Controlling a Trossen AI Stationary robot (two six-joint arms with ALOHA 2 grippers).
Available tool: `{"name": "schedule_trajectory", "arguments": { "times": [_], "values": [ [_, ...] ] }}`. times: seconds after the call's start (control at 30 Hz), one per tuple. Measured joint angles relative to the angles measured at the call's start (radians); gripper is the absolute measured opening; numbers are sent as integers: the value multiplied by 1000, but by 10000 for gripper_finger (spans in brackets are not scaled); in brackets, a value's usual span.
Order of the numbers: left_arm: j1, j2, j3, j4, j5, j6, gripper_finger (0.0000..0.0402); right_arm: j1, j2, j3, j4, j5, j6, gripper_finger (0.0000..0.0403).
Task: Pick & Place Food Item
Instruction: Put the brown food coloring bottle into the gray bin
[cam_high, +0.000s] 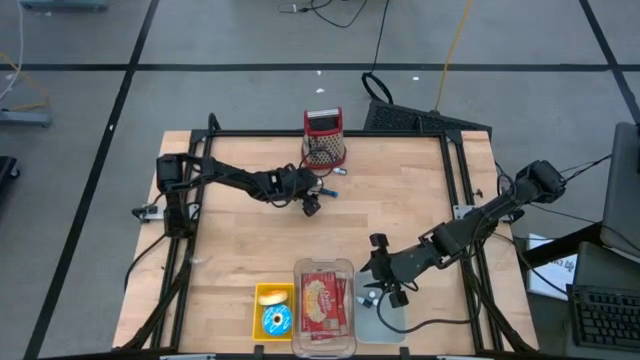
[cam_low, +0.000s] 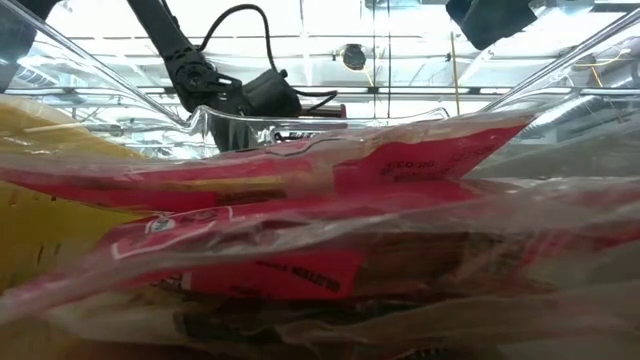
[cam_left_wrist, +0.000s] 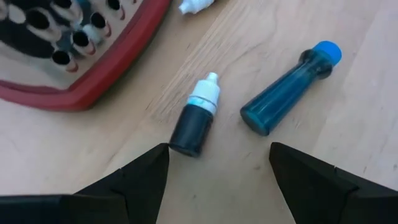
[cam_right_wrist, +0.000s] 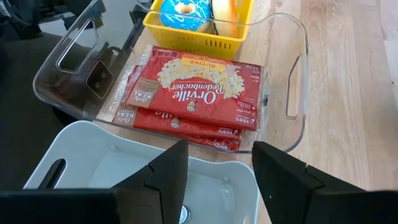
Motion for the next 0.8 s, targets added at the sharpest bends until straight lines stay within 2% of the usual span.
{"name": "schedule_trajectory", "arguments": {
  "times": [0.1,0.27,0.4,0.53,0.8],
  "values": [
    [-2,2,-1,23,19,10,282,0,0,0,0,0,0,167],
    [0,1,-1,33,108,21,282,0,0,0,0,0,0,166],
    [0,1,-1,33,124,45,282,0,0,0,0,0,0,167],
    [0,1,-1,43,110,23,282,0,0,0,0,0,0,165],
    [0,0,-1,52,20,-126,282,0,0,0,0,0,0,165]
  ]
}}
